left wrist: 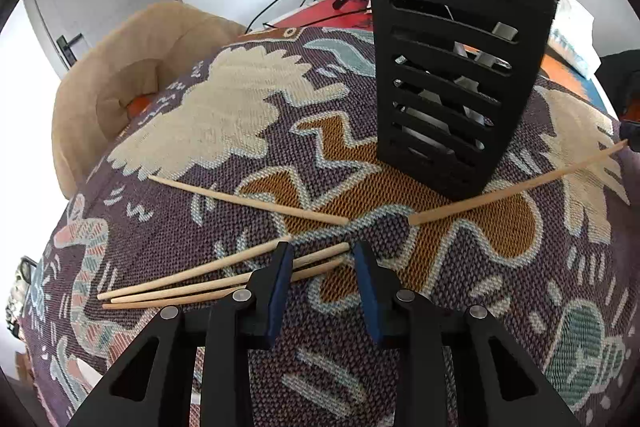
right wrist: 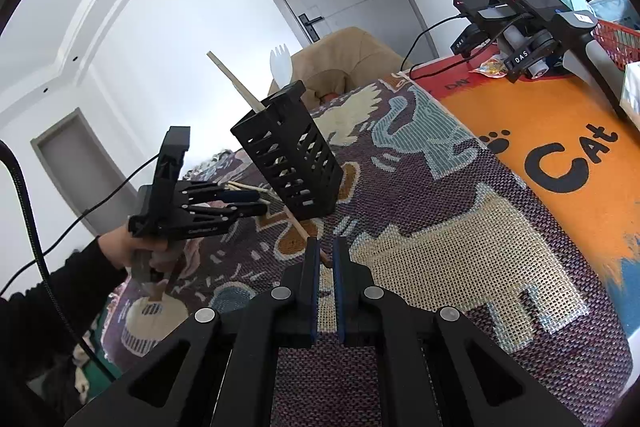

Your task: Organize utensils

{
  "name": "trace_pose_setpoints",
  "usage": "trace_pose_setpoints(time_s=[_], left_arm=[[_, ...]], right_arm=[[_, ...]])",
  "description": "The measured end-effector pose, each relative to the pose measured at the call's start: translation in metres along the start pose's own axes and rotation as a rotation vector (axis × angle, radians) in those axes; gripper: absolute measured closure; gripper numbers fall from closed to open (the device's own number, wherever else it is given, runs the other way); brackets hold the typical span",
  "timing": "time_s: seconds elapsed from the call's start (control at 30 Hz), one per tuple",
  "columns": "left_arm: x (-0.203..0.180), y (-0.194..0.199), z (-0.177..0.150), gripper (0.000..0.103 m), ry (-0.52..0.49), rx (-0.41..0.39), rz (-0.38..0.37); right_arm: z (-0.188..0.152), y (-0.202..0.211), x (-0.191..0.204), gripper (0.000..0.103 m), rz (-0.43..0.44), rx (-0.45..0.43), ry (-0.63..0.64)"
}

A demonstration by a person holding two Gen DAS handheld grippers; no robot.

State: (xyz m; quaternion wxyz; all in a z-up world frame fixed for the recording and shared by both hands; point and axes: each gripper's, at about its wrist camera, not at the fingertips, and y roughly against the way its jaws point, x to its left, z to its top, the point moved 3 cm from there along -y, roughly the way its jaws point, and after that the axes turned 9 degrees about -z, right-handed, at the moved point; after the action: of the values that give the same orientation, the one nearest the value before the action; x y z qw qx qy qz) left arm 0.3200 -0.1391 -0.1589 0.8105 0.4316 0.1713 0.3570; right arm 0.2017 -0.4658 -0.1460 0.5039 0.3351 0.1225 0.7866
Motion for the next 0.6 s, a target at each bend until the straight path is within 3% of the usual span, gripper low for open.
trace_pose_setpoints(time_s=[0.3,0.47,0.6], left_arm=[[-0.001,0.011,-0.017,0.070,-0.003,0.021,-0.024],[-0.005,0.009,-0.015,0.070,-0.090,0.050,-0.025],[-0.002,0.008,-0.014,0.070,-0.136,0.104,-0.068]], right_arm=[[0.000,-0.002,0.009,0.095,-0.006,0.006,0.018],[-0.001,0.001,0.012,0.095,-0.020,0.008,0.028],[0.000,0.007,0.012,0.095,-0.029,0.003,0.034]])
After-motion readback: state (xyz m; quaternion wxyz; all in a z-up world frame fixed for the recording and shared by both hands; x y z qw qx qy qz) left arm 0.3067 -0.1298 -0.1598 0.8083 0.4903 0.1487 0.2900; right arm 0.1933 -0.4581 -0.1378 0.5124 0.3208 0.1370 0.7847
